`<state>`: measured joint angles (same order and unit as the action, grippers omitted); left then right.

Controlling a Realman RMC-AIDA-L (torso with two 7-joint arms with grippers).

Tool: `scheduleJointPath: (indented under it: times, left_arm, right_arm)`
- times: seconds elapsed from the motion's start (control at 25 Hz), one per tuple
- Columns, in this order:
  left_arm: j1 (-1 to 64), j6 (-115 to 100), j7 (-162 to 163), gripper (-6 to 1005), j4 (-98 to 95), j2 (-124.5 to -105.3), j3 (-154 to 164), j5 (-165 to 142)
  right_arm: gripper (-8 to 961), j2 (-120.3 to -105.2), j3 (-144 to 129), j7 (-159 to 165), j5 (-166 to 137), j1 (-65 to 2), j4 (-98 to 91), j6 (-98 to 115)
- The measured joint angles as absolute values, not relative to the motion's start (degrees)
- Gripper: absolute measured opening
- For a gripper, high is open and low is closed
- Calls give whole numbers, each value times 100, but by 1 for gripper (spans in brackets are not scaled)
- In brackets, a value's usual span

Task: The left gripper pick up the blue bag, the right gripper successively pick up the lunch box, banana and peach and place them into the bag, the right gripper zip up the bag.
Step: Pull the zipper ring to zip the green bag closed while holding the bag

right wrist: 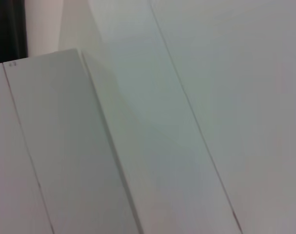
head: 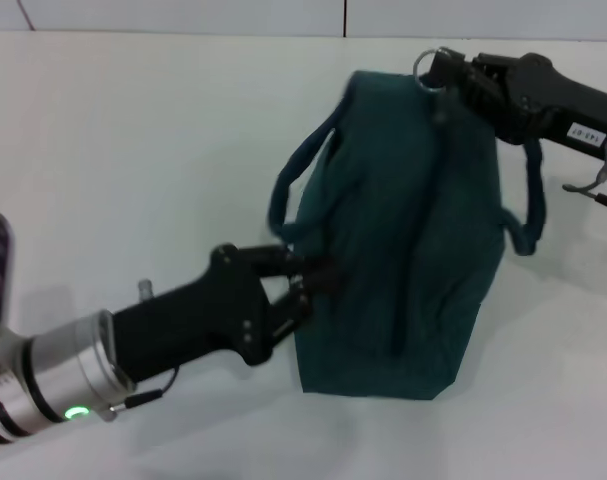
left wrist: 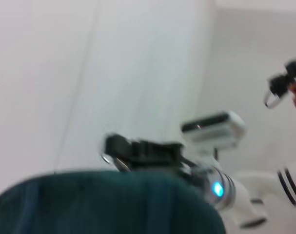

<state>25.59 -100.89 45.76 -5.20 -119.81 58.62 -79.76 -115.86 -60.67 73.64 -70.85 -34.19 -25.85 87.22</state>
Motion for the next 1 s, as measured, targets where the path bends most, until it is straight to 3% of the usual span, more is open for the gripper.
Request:
scheduleJointPath:
  times: [0.2,0.6,1.0]
  left_arm:
    - [2518,-10367,4731,135,-767,-11994,5881,-7870]
    - [2785,-10302,4806,503,-647,-12066,5915,-7908]
    - [3047,-9989,3963,430,96,-12076,5874,-7571]
  right_arm:
    - [6,-11584,-6107,7365,-7088,-3370,-2578,8751]
    - [6,-11595,-6162,7361,-7048,-3366,-2538,8777]
    - [7,-11602,-6141,7356,-7032,-3288,-2531,8847]
